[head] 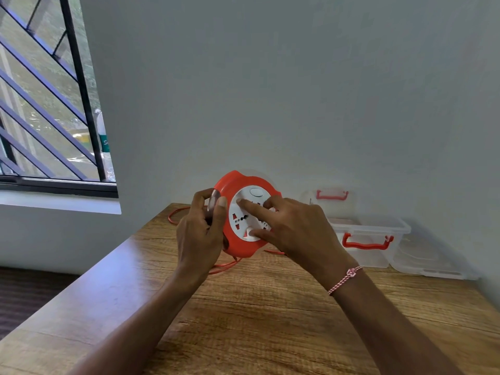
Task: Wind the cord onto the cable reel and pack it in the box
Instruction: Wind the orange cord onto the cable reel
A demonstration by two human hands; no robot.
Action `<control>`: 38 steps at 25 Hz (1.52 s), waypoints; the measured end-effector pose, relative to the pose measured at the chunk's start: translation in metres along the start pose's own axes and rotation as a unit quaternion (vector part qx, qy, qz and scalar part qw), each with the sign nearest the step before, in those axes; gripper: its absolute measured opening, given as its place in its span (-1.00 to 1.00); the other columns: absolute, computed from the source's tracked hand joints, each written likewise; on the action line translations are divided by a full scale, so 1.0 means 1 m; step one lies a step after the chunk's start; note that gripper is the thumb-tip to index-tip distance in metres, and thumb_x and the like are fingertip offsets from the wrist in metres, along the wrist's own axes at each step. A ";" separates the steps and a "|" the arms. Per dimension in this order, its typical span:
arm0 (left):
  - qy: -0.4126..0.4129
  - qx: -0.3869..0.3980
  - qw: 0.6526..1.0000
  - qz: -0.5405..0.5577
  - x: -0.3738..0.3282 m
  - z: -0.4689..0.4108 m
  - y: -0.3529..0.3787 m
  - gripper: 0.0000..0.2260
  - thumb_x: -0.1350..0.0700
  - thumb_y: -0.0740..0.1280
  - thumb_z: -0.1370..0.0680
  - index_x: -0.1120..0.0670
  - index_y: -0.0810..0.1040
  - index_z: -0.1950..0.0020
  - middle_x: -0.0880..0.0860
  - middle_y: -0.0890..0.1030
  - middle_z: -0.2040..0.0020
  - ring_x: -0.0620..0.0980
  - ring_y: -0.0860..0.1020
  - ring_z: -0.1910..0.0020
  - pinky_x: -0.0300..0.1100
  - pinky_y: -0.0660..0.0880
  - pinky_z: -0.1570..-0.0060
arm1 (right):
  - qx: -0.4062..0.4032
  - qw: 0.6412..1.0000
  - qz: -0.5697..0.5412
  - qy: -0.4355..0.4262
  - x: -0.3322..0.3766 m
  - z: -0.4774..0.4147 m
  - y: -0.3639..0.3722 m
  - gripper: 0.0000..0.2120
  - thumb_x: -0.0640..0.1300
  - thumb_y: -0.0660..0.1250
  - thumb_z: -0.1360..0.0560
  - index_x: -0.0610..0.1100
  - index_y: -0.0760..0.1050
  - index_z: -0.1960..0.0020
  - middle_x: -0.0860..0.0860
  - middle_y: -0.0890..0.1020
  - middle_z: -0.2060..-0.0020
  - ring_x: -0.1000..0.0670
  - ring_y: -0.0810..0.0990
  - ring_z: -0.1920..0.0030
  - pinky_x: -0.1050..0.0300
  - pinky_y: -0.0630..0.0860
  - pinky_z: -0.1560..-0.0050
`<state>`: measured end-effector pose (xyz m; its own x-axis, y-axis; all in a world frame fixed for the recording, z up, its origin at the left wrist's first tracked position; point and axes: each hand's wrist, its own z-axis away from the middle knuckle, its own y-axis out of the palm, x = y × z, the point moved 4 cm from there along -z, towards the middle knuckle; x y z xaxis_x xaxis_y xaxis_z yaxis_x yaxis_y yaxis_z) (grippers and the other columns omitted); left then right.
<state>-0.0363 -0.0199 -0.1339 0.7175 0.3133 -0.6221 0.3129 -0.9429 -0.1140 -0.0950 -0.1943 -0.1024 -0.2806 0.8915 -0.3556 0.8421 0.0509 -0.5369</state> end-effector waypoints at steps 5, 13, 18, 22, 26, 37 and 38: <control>0.026 0.000 1.000 -0.011 -0.003 0.004 0.001 -0.67 -0.28 0.13 -0.64 -0.12 0.44 -0.25 -0.27 0.61 0.18 -0.31 0.68 0.16 -0.21 0.67 0.30 | 0.027 0.995 -0.052 0.077 0.003 0.001 0.004 -0.38 0.29 0.43 -0.48 -0.02 0.49 -0.41 -0.11 0.77 -0.02 -0.16 0.77 0.18 0.03 0.71 0.20; 0.012 -0.008 1.000 -0.009 0.001 0.009 0.008 -0.73 -0.24 0.17 -0.67 -0.12 0.43 -0.24 -0.28 0.62 0.18 -0.37 0.67 0.22 -0.36 0.63 0.33 | 0.003 0.865 -0.320 0.388 0.000 0.004 0.018 -0.37 0.50 0.23 -0.36 0.07 0.41 -0.20 0.00 0.71 -0.09 0.18 0.67 0.36 0.51 0.40 0.52; -0.033 -0.030 0.998 -0.032 0.014 0.001 0.003 -0.76 -0.22 0.15 -0.70 -0.11 0.45 -0.18 -0.18 0.63 0.25 -0.31 0.67 0.26 -0.20 0.66 0.36 | -0.061 0.976 -0.183 0.100 0.012 0.001 -0.005 -0.64 0.18 0.41 -0.54 -0.01 0.51 -0.21 0.01 0.75 0.22 0.04 0.70 0.37 0.24 0.64 0.33; -0.100 -0.034 0.994 -0.035 0.026 -0.005 -0.002 -0.74 -0.25 0.16 -0.68 -0.10 0.47 -0.13 -0.15 0.65 0.20 -0.18 0.69 0.26 -0.21 0.65 0.32 | 0.105 0.978 -0.171 -0.060 0.038 0.009 0.014 -0.66 0.15 0.44 -0.54 0.04 0.62 -0.25 0.00 0.76 0.12 -0.02 0.74 0.21 0.08 0.69 0.24; -0.122 -0.035 0.992 -0.006 0.030 -0.008 -0.004 -0.73 -0.26 0.17 -0.67 -0.11 0.48 -0.14 -0.13 0.67 0.15 -0.12 0.72 0.23 -0.29 0.63 0.35 | 0.175 0.967 -0.156 -0.105 0.055 0.011 0.030 -0.72 0.00 0.41 -0.60 0.03 0.63 -0.30 0.00 0.75 -0.07 -0.07 0.72 -0.05 0.06 0.66 0.04; -0.170 -0.093 0.980 0.048 0.040 -0.028 -0.030 -0.65 -0.20 0.16 -0.71 0.02 0.48 -0.31 0.07 0.68 -0.11 0.11 0.73 0.00 0.07 0.71 0.11 | 0.388 0.907 -0.155 0.055 -0.018 0.013 0.021 -0.84 -0.03 0.65 -0.35 0.03 0.76 0.10 0.18 0.74 0.16 0.22 0.54 0.17 0.17 0.53 0.08; -0.166 -0.092 0.981 0.045 0.038 -0.027 -0.029 -0.67 -0.19 0.17 -0.71 0.00 0.47 -0.30 0.06 0.68 -0.12 0.10 0.72 0.00 0.06 0.71 0.10 | 0.398 0.903 -0.152 0.060 -0.017 0.014 0.026 -0.85 -0.03 0.66 -0.34 0.01 0.74 0.13 0.17 0.74 0.20 0.21 0.57 0.20 0.16 0.55 0.07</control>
<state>-0.0011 0.0221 -0.1331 0.5156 0.1462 -0.8442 0.3865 -0.9191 0.0768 -0.0752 -0.2147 -0.1212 -0.3501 0.9359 -0.0390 0.1229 0.0046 -0.9924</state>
